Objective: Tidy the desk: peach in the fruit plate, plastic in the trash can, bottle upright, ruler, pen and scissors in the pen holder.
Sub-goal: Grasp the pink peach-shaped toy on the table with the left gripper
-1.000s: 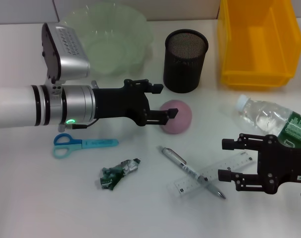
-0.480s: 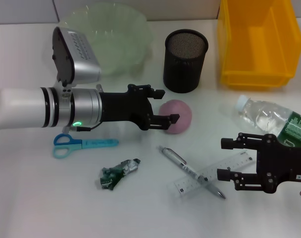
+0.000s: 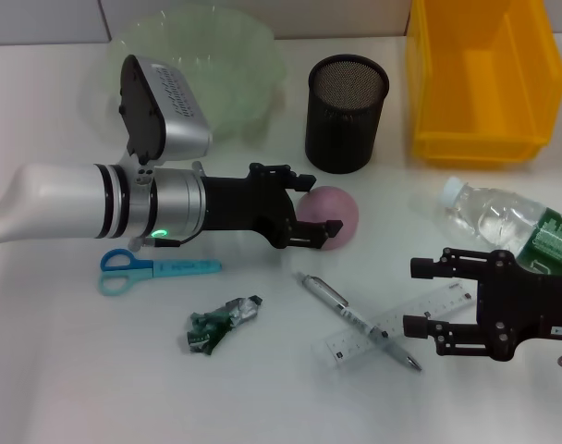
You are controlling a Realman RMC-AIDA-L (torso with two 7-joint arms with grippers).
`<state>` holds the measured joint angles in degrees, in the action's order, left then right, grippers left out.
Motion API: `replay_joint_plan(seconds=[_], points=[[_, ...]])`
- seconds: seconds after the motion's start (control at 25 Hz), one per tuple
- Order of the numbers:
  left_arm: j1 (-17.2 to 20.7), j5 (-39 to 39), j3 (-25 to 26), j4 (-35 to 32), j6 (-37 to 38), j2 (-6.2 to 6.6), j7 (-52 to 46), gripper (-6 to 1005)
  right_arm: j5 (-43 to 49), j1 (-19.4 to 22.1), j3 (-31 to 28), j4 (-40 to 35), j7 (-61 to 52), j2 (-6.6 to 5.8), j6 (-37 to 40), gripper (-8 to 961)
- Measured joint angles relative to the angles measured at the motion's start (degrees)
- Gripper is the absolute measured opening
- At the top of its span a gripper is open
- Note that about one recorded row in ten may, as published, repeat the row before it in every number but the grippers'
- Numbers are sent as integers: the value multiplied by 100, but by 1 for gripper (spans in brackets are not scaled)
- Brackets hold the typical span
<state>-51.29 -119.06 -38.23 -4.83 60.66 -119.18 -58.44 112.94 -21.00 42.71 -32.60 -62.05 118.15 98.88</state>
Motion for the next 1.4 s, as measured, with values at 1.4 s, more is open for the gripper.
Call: replay_joint_plan(seconds=[1.4], points=[[-49, -4, -62, 97, -69, 0, 54, 760, 0, 10, 0, 17, 0, -3, -9, 735]])
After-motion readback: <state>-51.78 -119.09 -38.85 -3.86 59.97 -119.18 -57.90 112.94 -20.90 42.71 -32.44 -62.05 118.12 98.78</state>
